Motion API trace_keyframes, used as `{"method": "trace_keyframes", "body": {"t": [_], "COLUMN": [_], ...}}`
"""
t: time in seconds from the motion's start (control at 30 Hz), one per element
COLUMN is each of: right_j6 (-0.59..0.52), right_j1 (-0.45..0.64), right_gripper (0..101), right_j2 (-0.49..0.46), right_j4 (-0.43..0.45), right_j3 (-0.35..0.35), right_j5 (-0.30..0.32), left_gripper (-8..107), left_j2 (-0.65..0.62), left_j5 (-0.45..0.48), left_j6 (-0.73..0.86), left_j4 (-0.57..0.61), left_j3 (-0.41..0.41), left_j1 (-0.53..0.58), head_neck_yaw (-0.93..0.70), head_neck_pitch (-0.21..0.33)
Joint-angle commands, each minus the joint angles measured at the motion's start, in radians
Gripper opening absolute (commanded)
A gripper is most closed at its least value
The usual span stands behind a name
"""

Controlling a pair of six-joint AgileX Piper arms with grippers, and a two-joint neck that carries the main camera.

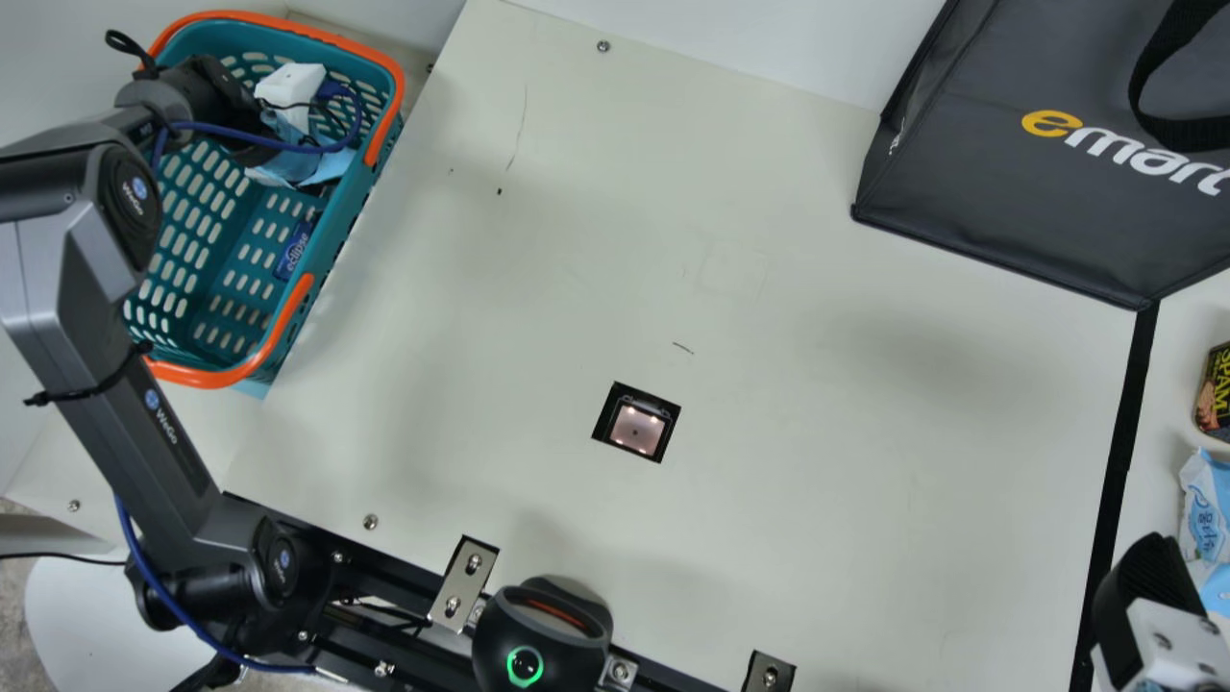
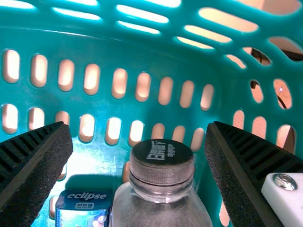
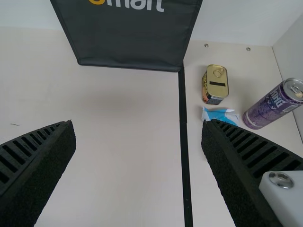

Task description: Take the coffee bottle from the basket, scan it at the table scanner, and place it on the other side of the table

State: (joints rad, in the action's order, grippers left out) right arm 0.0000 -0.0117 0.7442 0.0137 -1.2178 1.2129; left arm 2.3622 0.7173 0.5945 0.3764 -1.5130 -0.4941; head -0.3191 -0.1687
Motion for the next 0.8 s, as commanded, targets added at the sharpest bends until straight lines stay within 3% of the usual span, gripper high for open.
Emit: {"method": "trace_keyframes", "body": {"t": [0.0,0.17,0.63,0.77], "right_j6": [0.000,0.000,0.000,0.000], "right_j1": [0.000,0.000,0.000,0.000], "right_gripper": [95,95,95,95], "right_j2": [0.000,0.000,0.000,0.000], "right_j4": [0.000,0.000,0.000,0.000], "right_j3": [0.000,0.000,0.000,0.000], "right_j5": [0.000,0.000,0.000,0.000], "left_gripper": [90,90,-3,-8], "left_j2": [0.005,0.015,0.003,-0.021], "left_j5": [0.007,0.021,0.024,0.018], "left_j6": [-0.028,-0.059,-0.051,-0.041], "left_j4": [-0.018,-0.047,-0.029,-0.007], "left_j3": [-0.005,-0.011,-0.004,0.008], "left_j1": [0.002,0.006,-0.013,-0.022], "head_neck_yaw": [-0.002,-0.002,-0.002,-0.002], "head_neck_pitch": [0.030,0.030,0.030,0.030]}}
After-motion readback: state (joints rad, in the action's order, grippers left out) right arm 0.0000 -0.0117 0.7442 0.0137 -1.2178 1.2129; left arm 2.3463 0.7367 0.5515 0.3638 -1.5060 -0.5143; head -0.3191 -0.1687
